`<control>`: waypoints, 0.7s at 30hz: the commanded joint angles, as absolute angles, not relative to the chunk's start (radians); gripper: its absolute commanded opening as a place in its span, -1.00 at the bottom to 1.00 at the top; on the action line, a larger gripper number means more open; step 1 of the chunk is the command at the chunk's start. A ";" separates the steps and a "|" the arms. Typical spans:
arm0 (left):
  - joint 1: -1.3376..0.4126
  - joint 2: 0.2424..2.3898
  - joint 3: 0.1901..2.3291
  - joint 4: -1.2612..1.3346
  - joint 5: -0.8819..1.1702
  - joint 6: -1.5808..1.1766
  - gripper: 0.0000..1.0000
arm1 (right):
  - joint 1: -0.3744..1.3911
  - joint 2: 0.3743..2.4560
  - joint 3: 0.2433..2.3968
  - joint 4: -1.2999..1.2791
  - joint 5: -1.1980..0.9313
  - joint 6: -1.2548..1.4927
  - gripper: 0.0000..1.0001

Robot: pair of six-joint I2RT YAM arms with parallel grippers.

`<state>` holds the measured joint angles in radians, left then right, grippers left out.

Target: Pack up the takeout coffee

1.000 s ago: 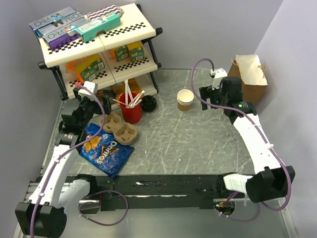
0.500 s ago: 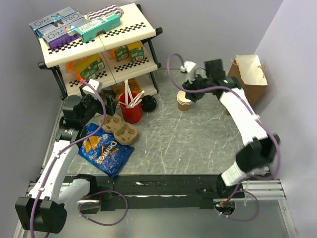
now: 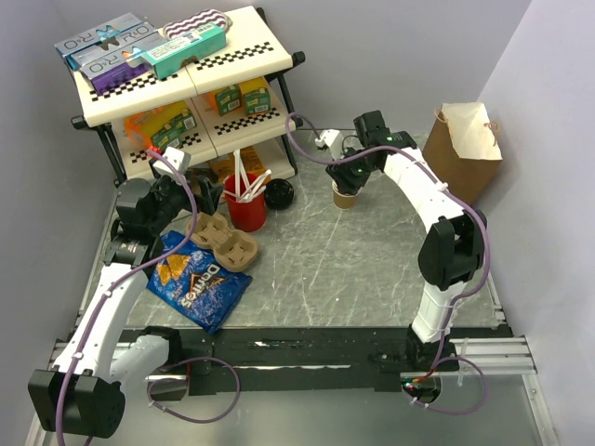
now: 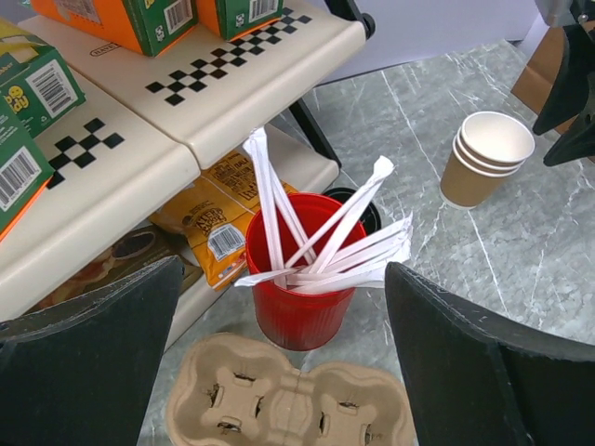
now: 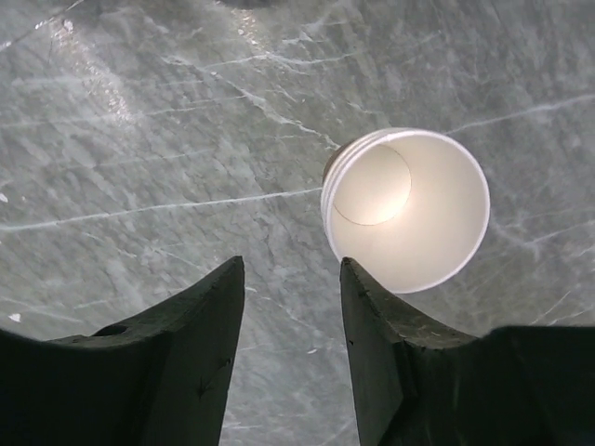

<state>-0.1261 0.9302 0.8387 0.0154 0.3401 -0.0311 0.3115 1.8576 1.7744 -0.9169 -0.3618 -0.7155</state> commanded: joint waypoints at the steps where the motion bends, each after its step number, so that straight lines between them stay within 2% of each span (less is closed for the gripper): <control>1: -0.130 0.914 0.867 0.038 0.365 -0.035 0.93 | 0.322 1.870 1.839 -0.962 -0.370 -0.813 0.02; 21: -0.130 0.930 0.847 0.069 0.364 -0.051 0.92 | 0.321 1.980 1.865 -0.916 -0.328 -0.821 -0.17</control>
